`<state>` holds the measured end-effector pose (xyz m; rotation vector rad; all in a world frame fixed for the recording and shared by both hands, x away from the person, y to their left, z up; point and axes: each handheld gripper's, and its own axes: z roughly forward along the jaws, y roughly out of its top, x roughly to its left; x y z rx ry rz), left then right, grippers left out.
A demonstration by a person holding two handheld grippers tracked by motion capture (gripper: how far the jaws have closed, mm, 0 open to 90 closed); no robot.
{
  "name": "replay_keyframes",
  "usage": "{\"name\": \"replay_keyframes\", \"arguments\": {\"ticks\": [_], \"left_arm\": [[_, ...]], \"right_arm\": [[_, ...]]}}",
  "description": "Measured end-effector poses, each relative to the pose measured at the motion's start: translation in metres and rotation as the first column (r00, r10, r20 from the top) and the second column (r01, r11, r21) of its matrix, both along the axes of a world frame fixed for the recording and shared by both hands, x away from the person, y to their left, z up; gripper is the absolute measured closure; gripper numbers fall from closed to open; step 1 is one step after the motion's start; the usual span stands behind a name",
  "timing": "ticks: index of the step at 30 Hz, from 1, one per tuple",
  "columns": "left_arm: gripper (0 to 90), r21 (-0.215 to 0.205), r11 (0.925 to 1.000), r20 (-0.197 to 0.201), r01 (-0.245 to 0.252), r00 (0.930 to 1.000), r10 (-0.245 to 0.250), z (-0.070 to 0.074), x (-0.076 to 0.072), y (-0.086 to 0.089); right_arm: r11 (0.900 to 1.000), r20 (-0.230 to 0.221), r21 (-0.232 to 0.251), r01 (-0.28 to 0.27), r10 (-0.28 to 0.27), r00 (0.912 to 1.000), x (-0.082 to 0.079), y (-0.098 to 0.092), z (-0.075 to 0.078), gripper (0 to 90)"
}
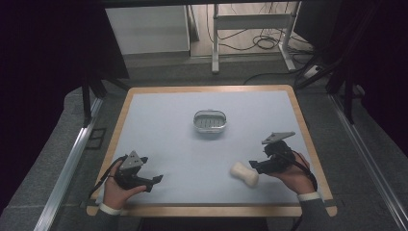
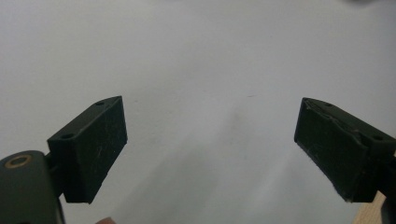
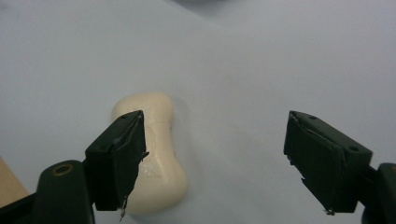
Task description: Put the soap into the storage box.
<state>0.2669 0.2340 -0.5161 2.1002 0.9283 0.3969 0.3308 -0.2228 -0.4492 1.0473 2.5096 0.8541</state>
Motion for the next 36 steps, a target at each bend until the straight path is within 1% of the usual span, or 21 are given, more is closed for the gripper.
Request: {"name": "replay_keyframes", "arguments": {"ticks": [3,4,6,7,8,9,11,15,17,18,19,20,21,22,26,30,31,32,33,36], "left_arm": [[10.0,0.000,1.0000,0.000,0.000,1.0000,0.000,0.000,0.000,0.000],[9.9,-0.001,1.0000,-0.001,0.001,1.0000,-0.001,-0.001,0.000,-0.001],[9.9,0.001,1.0000,-0.003,0.003,1.0000,-0.003,-0.001,0.000,-0.001],[9.9,0.001,1.0000,-0.003,0.003,1.0000,-0.003,-0.001,0.000,-0.001],[9.9,0.000,1.0000,-0.002,0.003,1.0000,-0.003,-0.001,0.000,-0.001],[9.9,0.000,1.0000,-0.001,0.001,1.0000,-0.001,0.000,0.000,-0.001],[9.9,-0.001,1.0000,0.000,-0.001,1.0000,0.001,0.000,0.000,0.000],[9.9,0.001,1.0000,0.000,-0.001,1.0000,0.001,0.000,0.000,-0.001],[9.9,0.001,1.0000,0.000,0.000,1.0000,0.000,0.000,0.000,-0.001],[9.9,0.000,1.0000,-0.001,0.000,1.0000,0.000,0.000,0.000,-0.001],[9.9,0.000,1.0000,-0.001,0.000,1.0000,0.000,0.000,0.000,-0.001],[9.9,0.001,1.0000,0.000,0.000,1.0000,0.000,0.000,0.000,-0.001],[9.9,0.001,1.0000,0.000,0.000,1.0000,0.000,0.000,0.000,-0.001],[10.0,-0.003,1.0000,0.003,-0.002,1.0000,0.002,0.000,-0.001,-0.001],[10.0,-0.004,1.0000,0.003,-0.001,1.0000,0.001,0.000,-0.001,-0.001],[10.0,-0.005,1.0000,0.002,-0.001,1.0000,0.001,0.000,-0.001,-0.001],[9.9,-0.004,1.0000,0.001,0.000,1.0000,0.000,0.000,-0.001,-0.001],[10.0,-0.004,1.0000,0.001,0.000,1.0000,0.000,0.000,-0.001,-0.001],[10.0,-0.003,1.0000,0.000,0.000,1.0000,0.000,-0.001,-0.001,-0.001],[9.9,0.000,1.0000,0.000,0.002,1.0000,-0.002,-0.001,-0.001,-0.002]], "right_arm": [[1.000,-0.008,-0.010,-0.014,0.014,0.9999,0.000,0.003,-0.001,21.6],[0.999,-0.017,-0.023,-0.031,0.030,0.9994,0.000,0.007,-0.002,22.6],[0.999,-0.028,-0.030,-0.045,0.045,0.9986,0.000,0.011,-0.004,23.1],[0.999,-0.028,-0.030,-0.045,0.045,0.9986,0.000,0.011,-0.004,23.1],[0.998,-0.036,-0.035,-0.051,0.050,0.9981,-0.001,0.013,-0.005,23.3],[0.996,-0.047,-0.049,-0.072,0.070,0.9964,-0.002,0.018,-0.008,23.6],[0.995,-0.051,-0.053,-0.080,0.078,0.9957,-0.002,0.020,-0.009,23.8],[0.989,-0.073,-0.085,-0.121,0.115,0.9907,-0.002,0.029,-0.014,24.4],[0.988,-0.080,-0.090,-0.126,0.119,0.9897,-0.002,0.031,-0.014,24.4],[0.985,-0.091,-0.106,-0.139,0.129,0.9875,-0.001,0.035,-0.017,24.4],[0.985,-0.091,-0.106,-0.139,0.129,0.9875,-0.001,0.035,-0.017,24.4],[0.981,-0.100,-0.120,-0.151,0.139,0.9852,-0.001,0.038,-0.020,24.5],[0.981,-0.100,-0.120,-0.151,0.139,0.9852,-0.001,0.038,-0.020,24.5],[0.979,-0.108,-0.135,-0.155,0.141,0.9841,-0.001,0.041,-0.022,24.8],[0.975,-0.137,-0.153,-0.161,0.140,0.9806,-0.001,0.046,-0.026,25.0],[0.969,-0.168,-0.183,-0.167,0.137,0.9763,0.001,0.050,-0.031,25.0],[0.967,-0.178,-0.187,-0.171,0.138,0.9743,0.001,0.051,-0.032,25.2],[0.967,-0.178,-0.187,-0.171,0.138,0.9743,0.001,0.051,-0.032,25.2],[0.963,-0.197,-0.202,-0.178,0.138,0.9707,0.003,0.054,-0.035,25.5],[0.959,-0.209,-0.219,-0.180,0.134,0.9686,0.003,0.057,-0.038,26.0]]}}
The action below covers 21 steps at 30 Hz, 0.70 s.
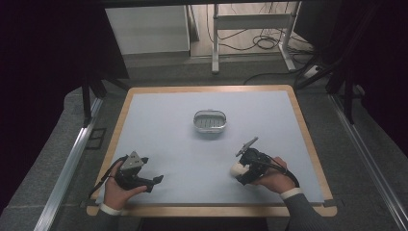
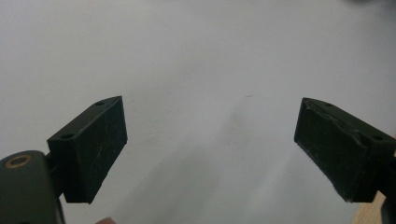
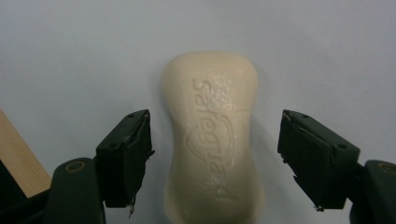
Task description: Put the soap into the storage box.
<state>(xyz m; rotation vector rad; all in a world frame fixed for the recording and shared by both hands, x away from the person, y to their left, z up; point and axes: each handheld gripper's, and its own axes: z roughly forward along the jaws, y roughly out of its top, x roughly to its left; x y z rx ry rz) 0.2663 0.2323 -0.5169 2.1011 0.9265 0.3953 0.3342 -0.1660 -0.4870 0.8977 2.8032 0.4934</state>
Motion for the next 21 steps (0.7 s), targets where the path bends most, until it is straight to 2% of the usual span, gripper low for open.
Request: {"name": "replay_keyframes", "arguments": {"ticks": [6,14,18,21], "left_arm": [[9.9,0.005,1.0000,-0.001,0.000,1.0000,0.000,0.000,0.000,0.000],[9.9,0.007,1.0000,0.003,-0.001,1.0000,0.001,0.000,0.000,0.000],[10.0,0.004,1.0000,0.005,-0.003,1.0000,0.003,0.001,0.000,0.001],[9.9,0.005,1.0000,0.005,-0.003,1.0000,0.003,0.001,0.000,0.002]], "right_arm": [[0.999,-0.025,-0.040,0.007,-0.008,0.9997,0.002,0.005,-0.006,30.5],[0.996,-0.068,-0.090,0.006,-0.012,0.9976,0.006,0.012,-0.009,49.0],[0.993,-0.072,-0.119,0.012,-0.021,0.9972,0.006,0.015,-0.008,49.7],[0.993,-0.068,-0.117,0.009,-0.017,0.9975,0.006,0.015,-0.006,49.8]]}}
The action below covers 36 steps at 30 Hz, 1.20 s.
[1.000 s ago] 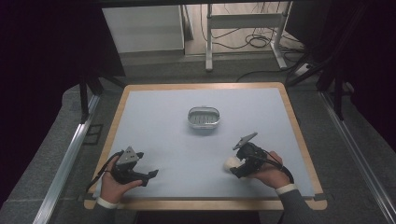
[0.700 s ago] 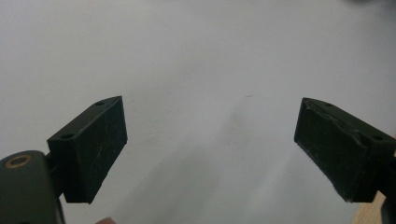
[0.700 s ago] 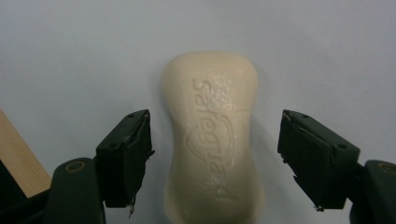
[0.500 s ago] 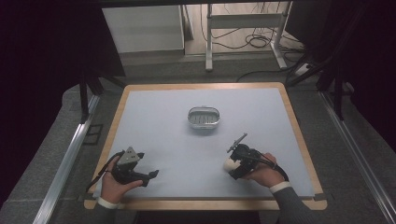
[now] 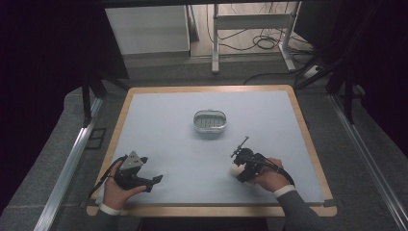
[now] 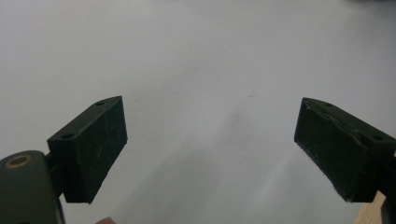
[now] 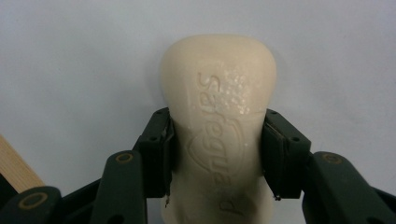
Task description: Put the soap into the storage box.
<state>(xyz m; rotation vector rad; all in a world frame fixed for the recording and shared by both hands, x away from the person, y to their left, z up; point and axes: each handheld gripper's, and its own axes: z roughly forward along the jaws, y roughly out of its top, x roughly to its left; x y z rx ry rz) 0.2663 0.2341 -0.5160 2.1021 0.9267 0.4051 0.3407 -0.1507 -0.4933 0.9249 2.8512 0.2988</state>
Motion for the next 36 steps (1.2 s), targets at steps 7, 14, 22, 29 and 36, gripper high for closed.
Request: {"name": "replay_keyframes", "arguments": {"ticks": [7,14,22,29,36], "left_arm": [[9.9,0.001,1.0000,-0.002,0.002,1.0000,-0.002,-0.001,0.000,-0.001],[9.9,0.006,1.0000,-0.003,0.004,1.0000,-0.004,-0.001,0.001,-0.001],[9.9,0.006,1.0000,-0.005,0.006,1.0000,-0.006,-0.002,0.001,-0.002],[10.0,0.014,0.9998,-0.010,0.012,0.9999,-0.011,-0.003,0.001,-0.003],[10.0,0.005,1.0000,-0.004,0.002,1.0000,-0.002,-0.001,0.000,-0.001]], "right_arm": [[1.000,0.012,0.024,-0.018,0.018,0.9998,0.005,-0.003,0.014,49.9],[0.998,0.032,0.054,-0.023,0.021,0.9993,0.014,-0.003,0.029,49.8],[0.997,0.042,0.070,-0.037,0.034,0.9985,0.021,0.002,0.039,49.8],[0.996,0.063,0.080,-0.041,0.036,0.9974,0.031,0.006,0.046,49.8],[0.994,0.069,0.097,-0.048,0.042,0.9967,0.040,0.009,0.048,49.9]]}}
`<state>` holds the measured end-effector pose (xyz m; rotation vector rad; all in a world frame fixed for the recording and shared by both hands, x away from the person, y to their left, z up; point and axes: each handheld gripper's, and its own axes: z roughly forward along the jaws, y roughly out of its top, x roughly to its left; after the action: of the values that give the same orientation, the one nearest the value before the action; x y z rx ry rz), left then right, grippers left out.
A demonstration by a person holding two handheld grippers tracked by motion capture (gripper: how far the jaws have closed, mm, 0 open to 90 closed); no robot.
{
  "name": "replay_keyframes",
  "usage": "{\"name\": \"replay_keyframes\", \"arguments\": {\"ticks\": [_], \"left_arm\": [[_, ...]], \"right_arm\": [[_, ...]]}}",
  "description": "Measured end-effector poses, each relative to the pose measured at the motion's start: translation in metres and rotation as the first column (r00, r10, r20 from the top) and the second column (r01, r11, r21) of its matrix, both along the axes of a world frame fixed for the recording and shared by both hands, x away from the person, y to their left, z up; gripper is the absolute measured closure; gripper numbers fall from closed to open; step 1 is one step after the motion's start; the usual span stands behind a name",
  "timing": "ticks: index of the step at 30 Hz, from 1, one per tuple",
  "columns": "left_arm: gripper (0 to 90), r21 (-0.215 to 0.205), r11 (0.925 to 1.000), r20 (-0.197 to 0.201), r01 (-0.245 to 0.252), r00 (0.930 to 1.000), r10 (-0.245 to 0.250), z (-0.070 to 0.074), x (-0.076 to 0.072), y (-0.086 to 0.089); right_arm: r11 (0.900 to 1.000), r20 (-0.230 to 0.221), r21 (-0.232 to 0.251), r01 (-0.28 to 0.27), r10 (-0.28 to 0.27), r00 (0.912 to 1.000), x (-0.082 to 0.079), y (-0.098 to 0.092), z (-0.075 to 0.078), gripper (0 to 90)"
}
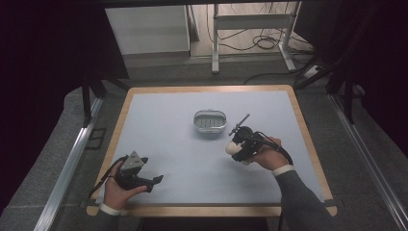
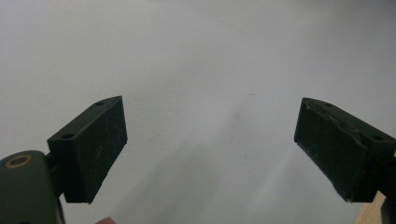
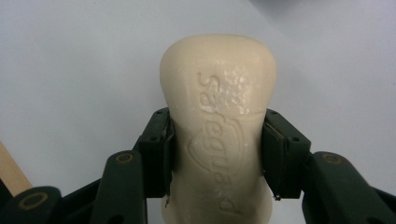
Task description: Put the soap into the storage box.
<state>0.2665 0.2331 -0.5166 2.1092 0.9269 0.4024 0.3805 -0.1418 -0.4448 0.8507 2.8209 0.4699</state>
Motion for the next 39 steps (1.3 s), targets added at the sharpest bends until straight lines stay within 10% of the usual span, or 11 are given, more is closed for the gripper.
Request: {"name": "replay_keyframes", "arguments": {"ticks": [39], "left_arm": [[10.0,0.007,1.0000,0.000,0.001,1.0000,-0.001,0.000,0.000,0.000]], "right_arm": [[1.000,0.022,0.013,0.007,-0.007,0.9997,0.051,0.014,0.016,49.8]]}}
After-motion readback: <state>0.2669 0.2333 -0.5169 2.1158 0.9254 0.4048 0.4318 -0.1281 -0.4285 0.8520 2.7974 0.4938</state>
